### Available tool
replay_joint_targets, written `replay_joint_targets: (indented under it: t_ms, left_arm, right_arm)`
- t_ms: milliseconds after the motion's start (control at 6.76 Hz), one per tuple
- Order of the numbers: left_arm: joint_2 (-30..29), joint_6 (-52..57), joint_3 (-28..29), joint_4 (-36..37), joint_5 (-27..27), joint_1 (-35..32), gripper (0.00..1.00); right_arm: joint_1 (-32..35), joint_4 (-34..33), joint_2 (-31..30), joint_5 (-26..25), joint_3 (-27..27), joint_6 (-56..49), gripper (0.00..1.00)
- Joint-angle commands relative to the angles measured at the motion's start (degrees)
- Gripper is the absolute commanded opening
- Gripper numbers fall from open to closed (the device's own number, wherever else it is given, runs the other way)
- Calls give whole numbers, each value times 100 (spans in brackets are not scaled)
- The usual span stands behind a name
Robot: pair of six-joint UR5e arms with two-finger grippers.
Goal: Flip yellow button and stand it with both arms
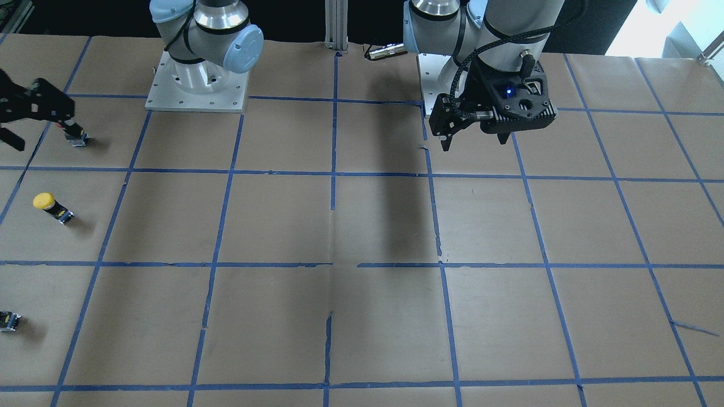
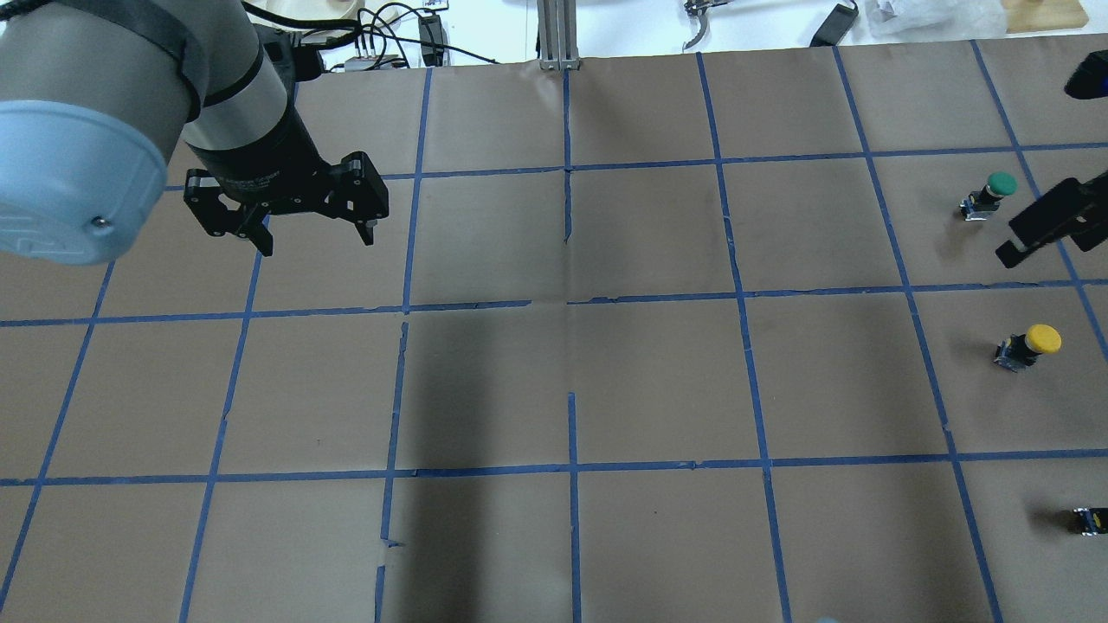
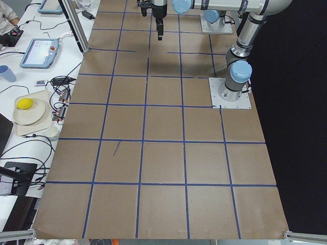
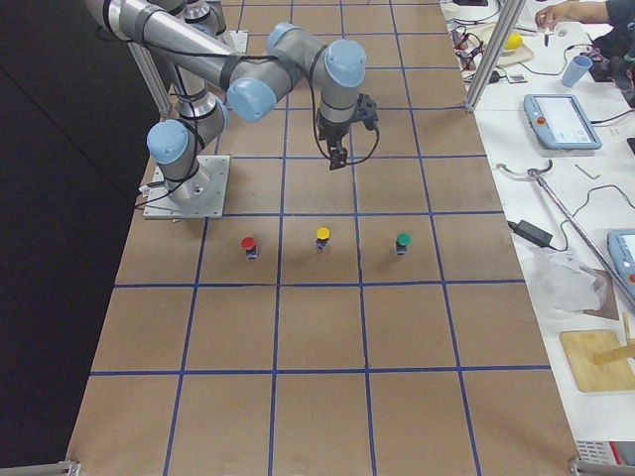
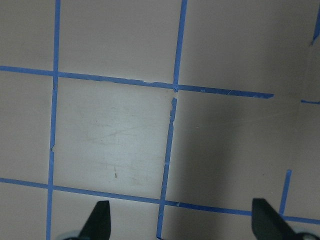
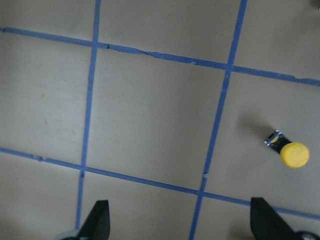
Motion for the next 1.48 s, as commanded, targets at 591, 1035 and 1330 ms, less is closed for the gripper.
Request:
replay_joint_targets:
  t_ms: [591, 1035, 1330]
  left_arm:
    - [0, 0, -10, -9, 0, 0, 100]
    - [9, 0, -10, -9, 0, 0, 100]
    - [9, 0, -10, -9, 0, 0, 100]
  right_arm:
    - [2652, 62, -318, -536, 22, 5146, 100]
    - [2153, 88, -274, -74, -162, 5119, 100]
    - [1957, 430, -335, -96, -224, 4586, 100]
